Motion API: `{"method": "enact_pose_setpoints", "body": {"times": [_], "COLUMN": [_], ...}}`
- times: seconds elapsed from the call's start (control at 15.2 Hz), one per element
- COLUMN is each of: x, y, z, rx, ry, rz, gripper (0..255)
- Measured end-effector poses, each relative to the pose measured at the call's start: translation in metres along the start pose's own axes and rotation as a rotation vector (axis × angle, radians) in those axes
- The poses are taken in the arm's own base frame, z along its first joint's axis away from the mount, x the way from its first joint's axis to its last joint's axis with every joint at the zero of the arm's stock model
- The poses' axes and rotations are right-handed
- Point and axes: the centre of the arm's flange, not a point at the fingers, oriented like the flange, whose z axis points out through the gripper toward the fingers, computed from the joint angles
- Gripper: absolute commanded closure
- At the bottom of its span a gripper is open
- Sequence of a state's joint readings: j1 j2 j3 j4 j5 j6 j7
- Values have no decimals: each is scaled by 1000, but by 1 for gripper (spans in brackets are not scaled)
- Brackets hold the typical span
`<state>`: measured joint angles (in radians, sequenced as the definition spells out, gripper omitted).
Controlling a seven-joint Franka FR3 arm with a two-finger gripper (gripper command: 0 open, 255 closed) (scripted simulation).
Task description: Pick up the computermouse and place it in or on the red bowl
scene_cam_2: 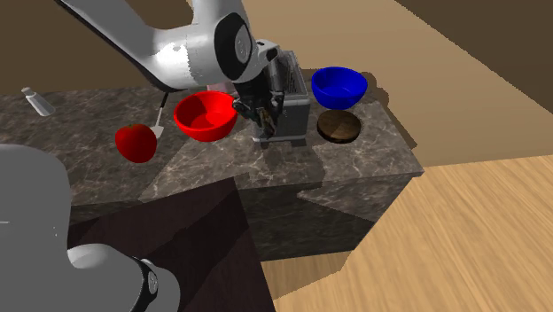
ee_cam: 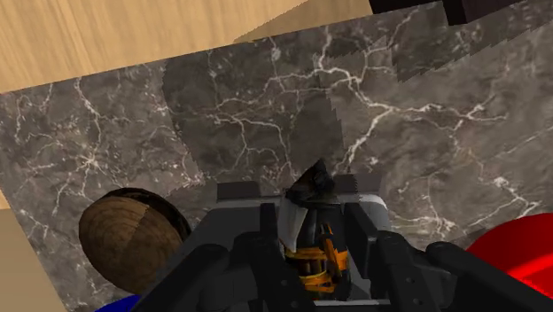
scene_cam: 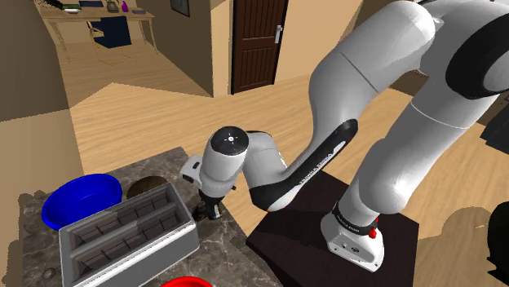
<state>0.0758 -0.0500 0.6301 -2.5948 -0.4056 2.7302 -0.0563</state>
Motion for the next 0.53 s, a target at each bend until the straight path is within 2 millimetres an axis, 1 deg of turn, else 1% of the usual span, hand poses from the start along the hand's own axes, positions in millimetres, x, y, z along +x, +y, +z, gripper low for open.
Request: {"method": "enact_pose_setpoints", "body": {"times": [0.07, 0.13, 0.2, 0.26, 0.53], "x": [5, 13, 21, 27, 58], "y": [-12, -21, -34, -45, -90], "z": [-1, -6, -5, -10, -17], "rx": [0, 0, 3, 0, 0], "ry": [0, 0, 0, -1, -1], "rz": [-1, -1, -1, -3, -1], "gripper": [255, 255, 255, 255, 255]}}
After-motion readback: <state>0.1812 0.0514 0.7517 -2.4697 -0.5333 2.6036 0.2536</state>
